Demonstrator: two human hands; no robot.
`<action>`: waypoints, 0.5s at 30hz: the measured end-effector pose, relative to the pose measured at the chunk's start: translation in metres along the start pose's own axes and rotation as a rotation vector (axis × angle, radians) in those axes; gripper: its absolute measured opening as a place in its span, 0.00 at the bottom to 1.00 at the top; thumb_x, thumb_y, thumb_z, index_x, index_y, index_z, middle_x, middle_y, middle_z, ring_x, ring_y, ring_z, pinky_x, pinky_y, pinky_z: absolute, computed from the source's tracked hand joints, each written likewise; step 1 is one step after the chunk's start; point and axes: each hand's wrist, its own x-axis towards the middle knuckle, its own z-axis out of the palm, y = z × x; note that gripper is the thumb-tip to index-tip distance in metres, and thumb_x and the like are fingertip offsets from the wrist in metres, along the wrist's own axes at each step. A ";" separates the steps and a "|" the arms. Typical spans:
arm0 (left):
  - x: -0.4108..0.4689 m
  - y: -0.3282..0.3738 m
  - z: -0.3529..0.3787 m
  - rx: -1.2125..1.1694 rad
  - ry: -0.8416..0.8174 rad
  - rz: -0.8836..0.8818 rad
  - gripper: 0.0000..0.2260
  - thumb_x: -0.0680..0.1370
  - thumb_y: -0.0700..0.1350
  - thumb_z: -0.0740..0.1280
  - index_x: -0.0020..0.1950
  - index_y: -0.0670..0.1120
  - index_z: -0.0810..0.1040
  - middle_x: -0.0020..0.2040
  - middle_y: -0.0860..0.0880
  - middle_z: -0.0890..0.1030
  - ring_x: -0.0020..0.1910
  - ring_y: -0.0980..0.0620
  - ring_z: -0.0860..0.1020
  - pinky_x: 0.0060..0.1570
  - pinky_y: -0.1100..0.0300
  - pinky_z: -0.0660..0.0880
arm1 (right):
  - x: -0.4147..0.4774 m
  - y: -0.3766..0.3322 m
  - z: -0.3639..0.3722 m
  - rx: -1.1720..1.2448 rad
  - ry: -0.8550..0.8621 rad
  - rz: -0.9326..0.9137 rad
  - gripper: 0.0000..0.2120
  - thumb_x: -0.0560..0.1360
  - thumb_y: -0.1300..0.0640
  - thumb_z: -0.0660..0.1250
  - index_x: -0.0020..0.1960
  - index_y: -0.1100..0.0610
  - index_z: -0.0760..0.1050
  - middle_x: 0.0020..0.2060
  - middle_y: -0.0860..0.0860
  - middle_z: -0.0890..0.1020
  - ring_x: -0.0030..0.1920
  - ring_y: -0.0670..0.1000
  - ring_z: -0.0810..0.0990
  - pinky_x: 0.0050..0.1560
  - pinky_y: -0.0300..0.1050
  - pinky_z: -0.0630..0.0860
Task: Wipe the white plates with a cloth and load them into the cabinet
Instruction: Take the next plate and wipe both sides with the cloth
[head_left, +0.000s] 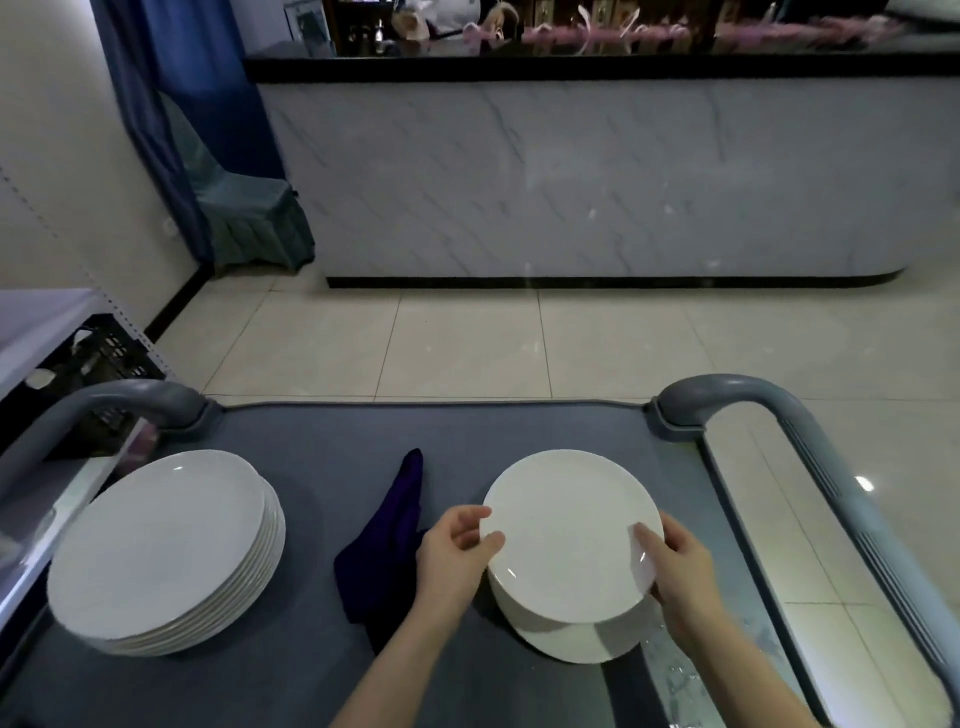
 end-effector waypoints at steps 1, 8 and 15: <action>0.000 0.004 -0.005 -0.006 -0.010 0.014 0.11 0.72 0.37 0.74 0.51 0.50 0.81 0.48 0.55 0.84 0.48 0.59 0.82 0.43 0.68 0.77 | -0.003 -0.002 0.007 0.029 0.004 0.006 0.08 0.80 0.60 0.62 0.58 0.54 0.77 0.48 0.51 0.82 0.48 0.55 0.80 0.44 0.53 0.80; 0.019 0.024 -0.063 0.033 -0.027 0.158 0.07 0.76 0.38 0.71 0.51 0.49 0.81 0.47 0.53 0.86 0.48 0.56 0.83 0.50 0.59 0.79 | -0.006 -0.021 0.043 0.174 0.061 0.018 0.11 0.82 0.57 0.60 0.63 0.54 0.74 0.53 0.55 0.82 0.50 0.58 0.81 0.50 0.55 0.78; 0.064 -0.003 -0.131 0.545 0.126 0.115 0.14 0.76 0.43 0.72 0.61 0.50 0.78 0.58 0.49 0.79 0.57 0.52 0.78 0.61 0.54 0.74 | 0.002 -0.025 0.066 0.148 0.068 0.019 0.07 0.80 0.57 0.63 0.53 0.49 0.80 0.46 0.50 0.85 0.43 0.53 0.82 0.40 0.47 0.78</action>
